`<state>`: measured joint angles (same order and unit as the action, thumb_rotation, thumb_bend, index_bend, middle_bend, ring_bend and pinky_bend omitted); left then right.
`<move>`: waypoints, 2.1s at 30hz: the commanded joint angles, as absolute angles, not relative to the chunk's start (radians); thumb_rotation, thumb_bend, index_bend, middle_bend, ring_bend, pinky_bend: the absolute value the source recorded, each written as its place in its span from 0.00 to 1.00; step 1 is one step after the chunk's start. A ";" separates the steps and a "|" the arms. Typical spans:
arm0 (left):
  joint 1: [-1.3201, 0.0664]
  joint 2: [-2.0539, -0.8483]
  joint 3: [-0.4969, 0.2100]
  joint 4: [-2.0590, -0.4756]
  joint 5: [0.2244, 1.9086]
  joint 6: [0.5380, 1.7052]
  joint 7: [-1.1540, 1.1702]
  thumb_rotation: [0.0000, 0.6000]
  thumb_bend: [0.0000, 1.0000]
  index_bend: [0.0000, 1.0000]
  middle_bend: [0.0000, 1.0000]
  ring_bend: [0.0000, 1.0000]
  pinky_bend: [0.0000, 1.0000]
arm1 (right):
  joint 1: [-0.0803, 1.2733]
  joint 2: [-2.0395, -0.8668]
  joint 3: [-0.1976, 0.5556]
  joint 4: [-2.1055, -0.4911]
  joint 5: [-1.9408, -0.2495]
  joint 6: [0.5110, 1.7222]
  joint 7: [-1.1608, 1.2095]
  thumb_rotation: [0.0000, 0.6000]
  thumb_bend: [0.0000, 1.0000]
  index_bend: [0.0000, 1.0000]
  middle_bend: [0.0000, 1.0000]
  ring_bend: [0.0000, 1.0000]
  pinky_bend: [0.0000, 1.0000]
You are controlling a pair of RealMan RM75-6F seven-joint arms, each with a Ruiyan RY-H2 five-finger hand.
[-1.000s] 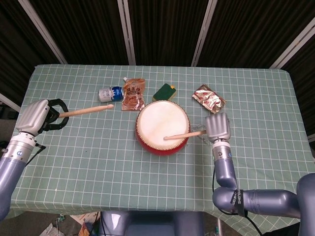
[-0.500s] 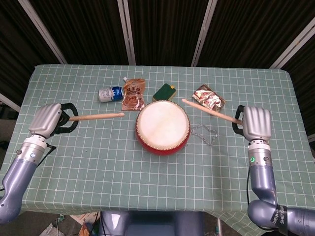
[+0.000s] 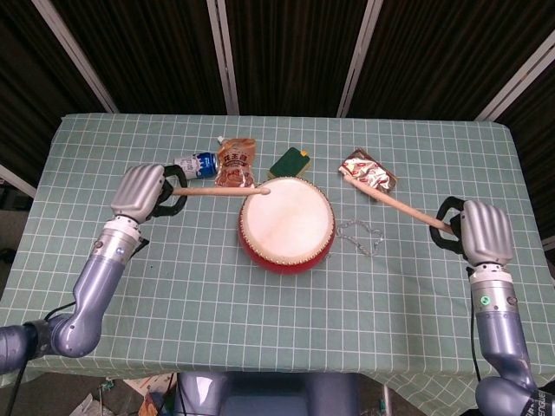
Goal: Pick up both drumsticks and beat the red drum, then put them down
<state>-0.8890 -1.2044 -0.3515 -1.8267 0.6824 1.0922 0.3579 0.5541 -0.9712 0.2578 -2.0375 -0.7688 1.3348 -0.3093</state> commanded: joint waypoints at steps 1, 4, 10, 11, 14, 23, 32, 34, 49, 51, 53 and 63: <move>-0.953 -1.241 -0.382 -1.786 0.650 1.087 0.423 1.00 0.56 0.79 1.00 1.00 1.00 | 0.548 -0.960 0.268 -2.033 -0.768 1.317 -0.288 1.00 0.62 0.99 1.00 1.00 1.00; -0.997 -1.260 -0.403 -1.770 0.636 1.098 0.467 1.00 0.56 0.79 1.00 1.00 1.00 | 0.548 -0.952 0.278 -2.028 -0.761 1.302 -0.277 1.00 0.62 0.99 1.00 1.00 1.00; -1.064 -1.339 -0.426 -1.701 0.584 1.105 0.500 1.00 0.56 0.79 1.00 1.00 1.00 | 0.546 -0.956 0.281 -2.013 -0.754 1.287 -0.274 1.00 0.62 0.98 1.00 1.00 1.00; -1.078 -1.356 -0.413 -1.675 0.572 1.093 0.521 1.00 0.56 0.79 1.00 1.00 1.00 | 0.547 -0.957 0.283 -2.010 -0.749 1.283 -0.274 1.00 0.62 0.99 1.00 1.00 1.00; -1.119 -1.399 -0.377 -1.604 0.519 1.053 0.589 1.00 0.56 0.79 1.00 1.00 1.00 | 0.548 -0.958 0.286 -2.002 -0.740 1.277 -0.277 1.00 0.62 0.99 1.00 1.00 1.00; -1.340 -1.505 -0.142 -1.378 0.076 0.926 1.169 1.00 0.56 0.79 1.00 1.00 1.00 | 0.555 -0.974 0.293 -1.982 -0.705 1.275 -0.303 1.00 0.62 0.99 1.00 1.00 1.00; -1.438 -1.427 -0.213 -1.430 -0.180 0.937 1.304 1.00 0.56 0.79 1.00 1.00 1.00 | 0.541 -0.965 0.289 -1.992 -0.717 1.276 -0.301 1.00 0.62 0.99 1.00 1.00 1.00; -1.415 -1.397 -0.242 -1.465 -0.121 0.944 1.235 1.00 0.56 0.79 1.00 1.00 1.00 | 0.537 -0.965 0.287 -1.997 -0.725 1.282 -0.301 1.00 0.62 0.99 1.00 1.00 1.00; -1.113 -1.119 -0.297 -1.894 0.210 1.082 0.780 1.00 0.56 0.79 1.00 1.00 1.00 | 0.494 -0.964 0.225 -2.003 -0.828 1.300 -0.325 1.00 0.62 0.99 1.00 1.00 1.00; -1.071 -1.083 -0.280 -1.948 0.258 1.088 0.745 1.00 0.56 0.79 1.00 1.00 1.00 | 0.481 -0.961 0.203 -1.996 -0.868 1.289 -0.316 1.00 0.62 0.99 1.00 1.00 1.00; -1.023 -1.047 -0.262 -2.006 0.320 1.096 0.701 1.00 0.56 0.79 1.00 1.00 1.00 | 0.462 -0.957 0.174 -1.981 -0.924 1.275 -0.296 1.00 0.62 0.98 1.00 1.00 1.00; -0.852 -0.978 -0.148 -2.184 0.559 1.164 0.592 1.00 0.56 0.79 1.00 1.00 1.00 | 0.385 -0.950 0.051 -1.913 -1.148 1.216 -0.208 1.00 0.62 0.98 1.00 1.00 1.00</move>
